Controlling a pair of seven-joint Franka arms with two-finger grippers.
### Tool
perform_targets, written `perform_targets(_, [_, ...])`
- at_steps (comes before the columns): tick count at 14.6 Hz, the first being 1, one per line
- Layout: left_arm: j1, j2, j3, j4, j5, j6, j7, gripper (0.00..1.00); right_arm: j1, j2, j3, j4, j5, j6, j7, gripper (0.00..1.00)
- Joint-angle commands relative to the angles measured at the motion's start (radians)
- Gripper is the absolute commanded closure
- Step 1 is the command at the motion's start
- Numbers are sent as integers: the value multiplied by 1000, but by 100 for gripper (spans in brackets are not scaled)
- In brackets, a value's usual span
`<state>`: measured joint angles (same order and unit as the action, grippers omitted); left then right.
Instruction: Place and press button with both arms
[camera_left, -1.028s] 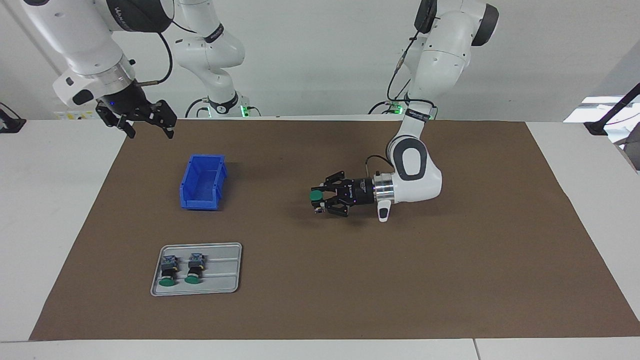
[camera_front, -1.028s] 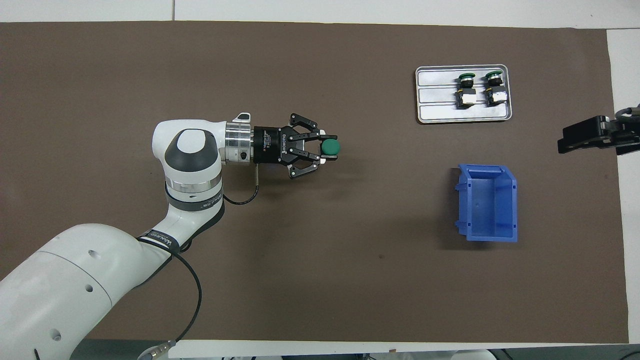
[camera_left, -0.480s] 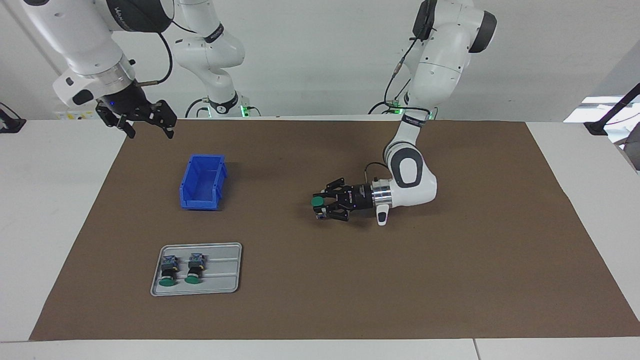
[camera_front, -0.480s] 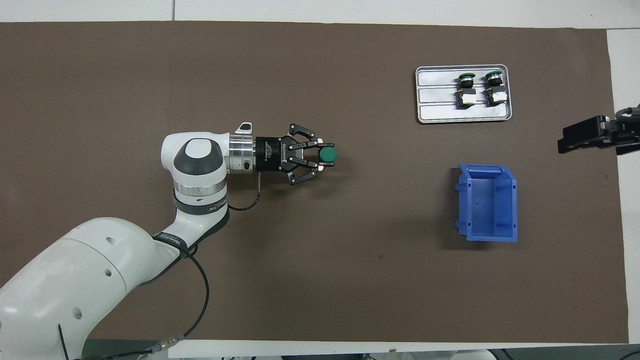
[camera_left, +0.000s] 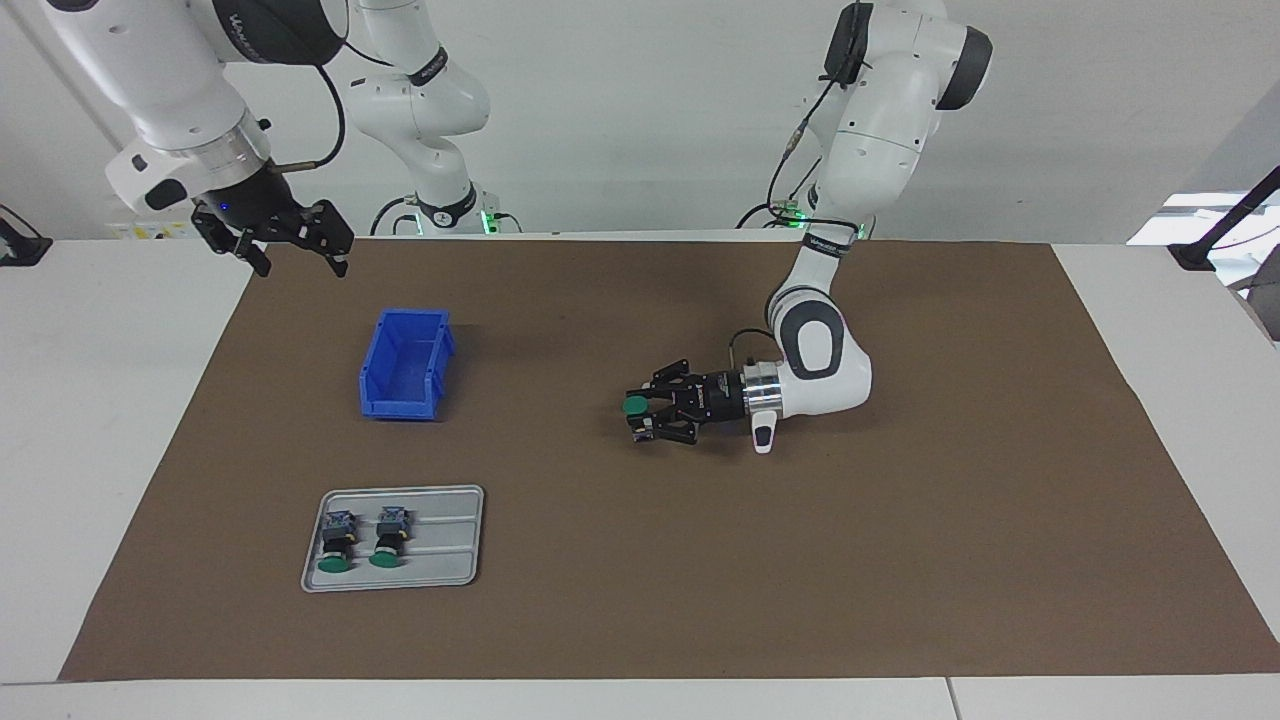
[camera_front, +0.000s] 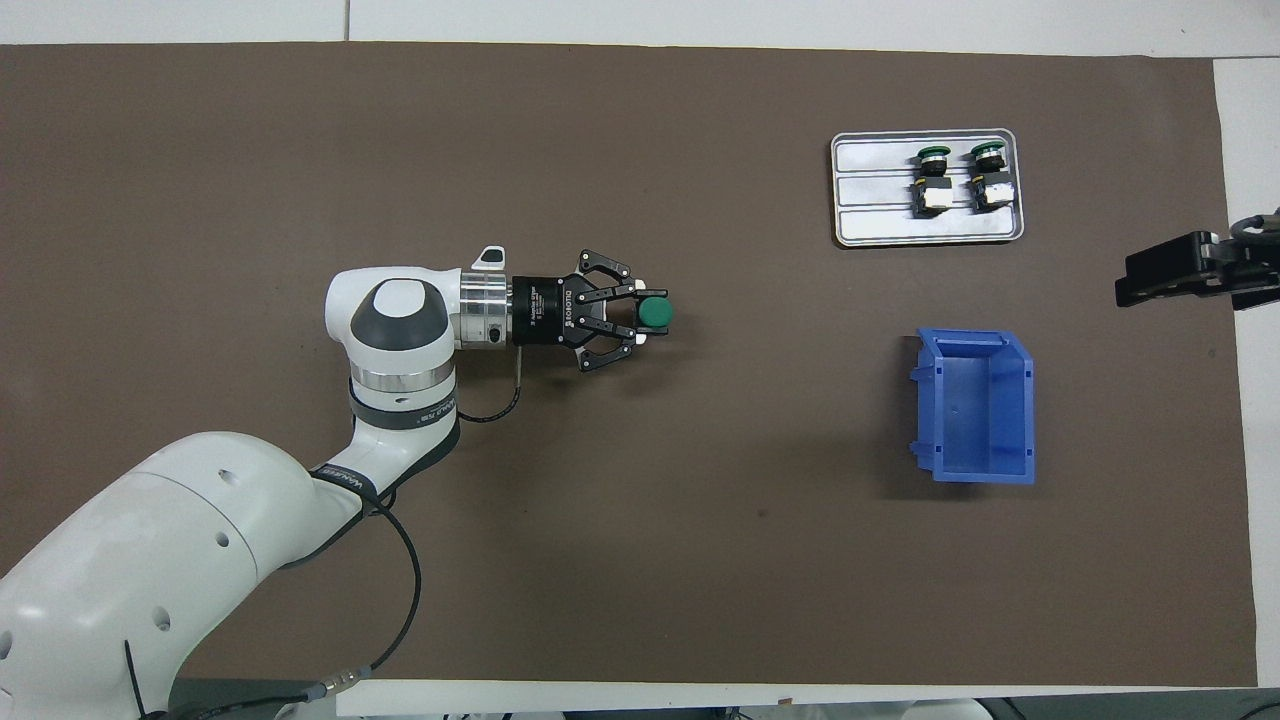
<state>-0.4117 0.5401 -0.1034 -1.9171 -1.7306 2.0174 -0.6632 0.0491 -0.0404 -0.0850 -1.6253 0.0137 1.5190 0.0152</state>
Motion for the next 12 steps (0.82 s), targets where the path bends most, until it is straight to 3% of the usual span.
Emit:
perform_targets(1, [10,3,-1,-10,-18,-8,24,100,-11,-19,11,-21,-11,-5,-23,1])
perform_targets(7, [5,6,-1,-11,-10,32,37,100,-11,-19,11,-21,-12,-5,-23,1])
perform_targets(8, [5,4,-1,-13,-7,32,37,91,-11,-19,11,-21,-12,-5,-23,1])
perform_targets(9, [7,4,1,-19,-7,32,36,75,-11,-19,11,-21,-12,-5,-23,1])
perform_targets(10, [7,4,1,-19,-7,33,37,1,-11,-19,11,-21,-12,-5,-23,1])
perform_targets(12, [10,4,1,-19,-6,40,37,0,-11,-19,11,-21,-12,-5,-21,1])
